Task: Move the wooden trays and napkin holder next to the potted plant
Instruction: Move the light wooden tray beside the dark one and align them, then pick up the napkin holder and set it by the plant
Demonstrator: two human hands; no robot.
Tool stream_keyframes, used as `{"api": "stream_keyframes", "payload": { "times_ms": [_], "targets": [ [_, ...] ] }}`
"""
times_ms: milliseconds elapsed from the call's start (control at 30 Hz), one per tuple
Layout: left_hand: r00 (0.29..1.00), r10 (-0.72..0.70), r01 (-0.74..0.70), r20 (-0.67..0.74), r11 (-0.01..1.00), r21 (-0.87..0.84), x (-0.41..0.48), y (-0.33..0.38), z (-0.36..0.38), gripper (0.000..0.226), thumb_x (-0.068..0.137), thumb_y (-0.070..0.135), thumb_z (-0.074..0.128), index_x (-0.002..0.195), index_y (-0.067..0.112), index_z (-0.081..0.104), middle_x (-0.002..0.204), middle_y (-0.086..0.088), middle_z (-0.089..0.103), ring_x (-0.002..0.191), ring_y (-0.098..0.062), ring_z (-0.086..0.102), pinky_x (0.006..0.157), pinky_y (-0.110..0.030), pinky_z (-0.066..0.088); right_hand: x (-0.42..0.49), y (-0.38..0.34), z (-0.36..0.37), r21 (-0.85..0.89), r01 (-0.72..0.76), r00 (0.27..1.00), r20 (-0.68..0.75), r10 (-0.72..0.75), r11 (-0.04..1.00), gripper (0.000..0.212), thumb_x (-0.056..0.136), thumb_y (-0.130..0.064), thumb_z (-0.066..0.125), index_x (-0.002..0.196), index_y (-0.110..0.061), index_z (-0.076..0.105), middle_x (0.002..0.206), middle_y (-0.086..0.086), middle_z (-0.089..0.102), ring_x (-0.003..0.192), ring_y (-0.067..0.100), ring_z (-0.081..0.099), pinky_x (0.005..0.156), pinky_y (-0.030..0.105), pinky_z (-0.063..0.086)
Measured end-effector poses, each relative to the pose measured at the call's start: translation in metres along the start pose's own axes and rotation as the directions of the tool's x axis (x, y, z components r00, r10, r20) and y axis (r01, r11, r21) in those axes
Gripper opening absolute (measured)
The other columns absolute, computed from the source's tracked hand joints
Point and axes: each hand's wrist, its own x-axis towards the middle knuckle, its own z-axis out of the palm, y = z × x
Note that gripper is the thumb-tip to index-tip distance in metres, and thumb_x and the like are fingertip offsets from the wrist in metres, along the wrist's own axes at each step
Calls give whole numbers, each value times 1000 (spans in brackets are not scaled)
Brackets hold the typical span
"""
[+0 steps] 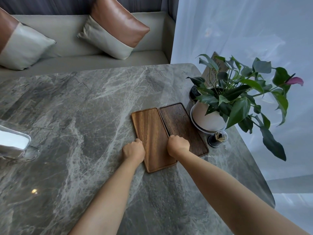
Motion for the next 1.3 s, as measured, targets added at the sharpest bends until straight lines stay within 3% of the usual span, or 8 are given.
{"api": "stream_keyframes", "payload": {
  "times_ms": [333,500,567,667,767,1067,1300],
  "targets": [
    [999,30,-29,35,999,-36,-2,-3,-9,40,103,22,21,129,3,45,128,-18,60,118,-33,56,94,-39,45,-15,-2,-8,47,-49,999,-8,49,998,39,91,-4,39,129,-4,38,128,16,56,116,34,54,84,37,46],
    [989,92,-102,-115,992,-77,-10,-34,-29,43,101,32,30,134,6,41,141,-13,45,131,-29,39,105,-41,35,-15,-25,-27,84,59,986,-159,-45,995,46,94,-13,37,138,-3,28,140,18,39,127,34,40,96,41,42],
    [973,129,-145,-191,987,-70,-11,-56,-43,49,100,34,31,141,7,33,150,-11,35,138,-26,31,111,-41,28,-15,-39,-38,136,114,973,-217,-83,984,54,96,-20,36,145,-5,19,149,16,30,135,33,31,104,42,36],
    [963,159,-168,-218,986,-22,-12,-97,-68,59,101,37,26,151,11,9,162,-6,5,149,-21,6,121,-42,9,-21,-69,-55,120,179,962,-228,-148,977,64,98,-32,29,151,-9,0,161,12,1,148,27,4,119,40,14],
    [957,182,-174,-226,983,57,-17,-143,-93,62,101,40,22,152,15,-3,162,-3,-9,149,-17,-8,121,-43,-3,-31,-109,-69,88,250,939,-266,-219,964,67,99,-40,24,150,-12,-9,160,10,-13,149,24,-9,121,38,2],
    [913,61,-87,-402,995,-46,-44,-294,-159,86,91,53,44,152,17,-5,162,-1,-9,149,-17,-8,121,-44,-3,-71,-253,-80,-33,489,824,-311,-474,872,75,97,-50,25,149,-15,-15,159,7,-20,148,23,-14,121,41,0],
    [928,-7,-25,-373,996,-80,-57,-386,-153,114,74,64,61,151,17,-8,161,0,-11,149,-16,-9,121,-42,-2,-94,-340,-51,-79,566,793,-219,-568,820,80,95,-52,28,149,-11,-16,159,7,-20,148,22,-13,121,40,0]
  ]
}}
